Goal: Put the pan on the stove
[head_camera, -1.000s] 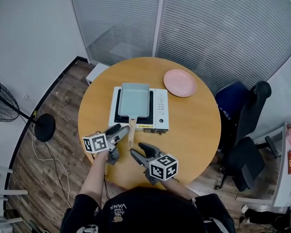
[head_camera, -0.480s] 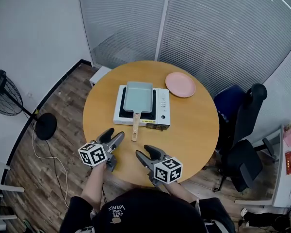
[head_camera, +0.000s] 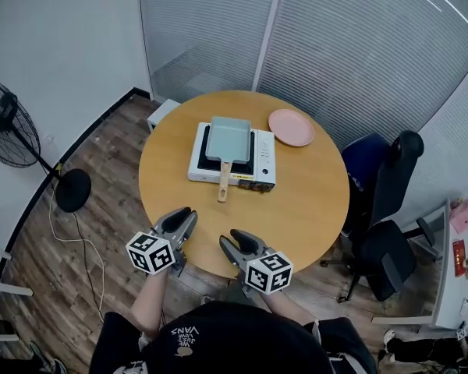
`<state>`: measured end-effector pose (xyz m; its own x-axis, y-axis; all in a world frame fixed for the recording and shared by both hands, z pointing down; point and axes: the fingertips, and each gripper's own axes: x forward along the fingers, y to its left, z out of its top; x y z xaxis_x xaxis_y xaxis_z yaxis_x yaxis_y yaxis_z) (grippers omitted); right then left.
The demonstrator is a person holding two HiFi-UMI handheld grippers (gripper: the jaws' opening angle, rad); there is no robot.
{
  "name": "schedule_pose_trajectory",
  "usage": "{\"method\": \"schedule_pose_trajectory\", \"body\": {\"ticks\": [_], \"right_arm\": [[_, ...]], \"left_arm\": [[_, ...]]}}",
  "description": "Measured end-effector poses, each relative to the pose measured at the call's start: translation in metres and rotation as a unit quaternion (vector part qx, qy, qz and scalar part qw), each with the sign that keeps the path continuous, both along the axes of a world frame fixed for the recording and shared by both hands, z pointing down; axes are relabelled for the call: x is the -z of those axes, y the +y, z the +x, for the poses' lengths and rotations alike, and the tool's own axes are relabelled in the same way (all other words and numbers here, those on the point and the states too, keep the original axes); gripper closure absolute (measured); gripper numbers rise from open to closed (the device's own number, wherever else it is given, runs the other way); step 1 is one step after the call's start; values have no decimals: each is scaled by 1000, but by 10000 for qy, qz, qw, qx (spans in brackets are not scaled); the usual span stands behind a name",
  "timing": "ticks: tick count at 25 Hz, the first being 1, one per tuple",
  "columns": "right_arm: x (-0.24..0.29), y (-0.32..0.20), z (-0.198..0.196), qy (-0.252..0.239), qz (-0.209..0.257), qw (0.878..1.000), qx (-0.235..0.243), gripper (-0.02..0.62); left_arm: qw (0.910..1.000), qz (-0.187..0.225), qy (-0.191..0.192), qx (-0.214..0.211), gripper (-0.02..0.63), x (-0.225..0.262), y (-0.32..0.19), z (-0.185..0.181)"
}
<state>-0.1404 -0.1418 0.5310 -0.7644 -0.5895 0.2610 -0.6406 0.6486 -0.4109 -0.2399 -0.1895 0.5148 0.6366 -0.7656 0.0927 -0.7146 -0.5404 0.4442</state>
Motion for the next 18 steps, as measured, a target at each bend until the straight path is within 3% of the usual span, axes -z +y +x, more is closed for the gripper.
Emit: {"method": "schedule_pose_trajectory", "body": {"ticks": [7, 13, 18], "right_arm": [[0, 37, -1, 86, 17, 9999, 95, 534], [3, 54, 10, 32, 15, 9998, 195, 552], [8, 64, 25, -63, 72, 9990, 429, 555]], "left_arm": [[9999, 15, -70, -138, 581, -4, 45, 11], [9986, -79, -204, -479, 595, -5, 79, 35], [9985, -128, -388, -359, 595, -8, 96, 57]]}}
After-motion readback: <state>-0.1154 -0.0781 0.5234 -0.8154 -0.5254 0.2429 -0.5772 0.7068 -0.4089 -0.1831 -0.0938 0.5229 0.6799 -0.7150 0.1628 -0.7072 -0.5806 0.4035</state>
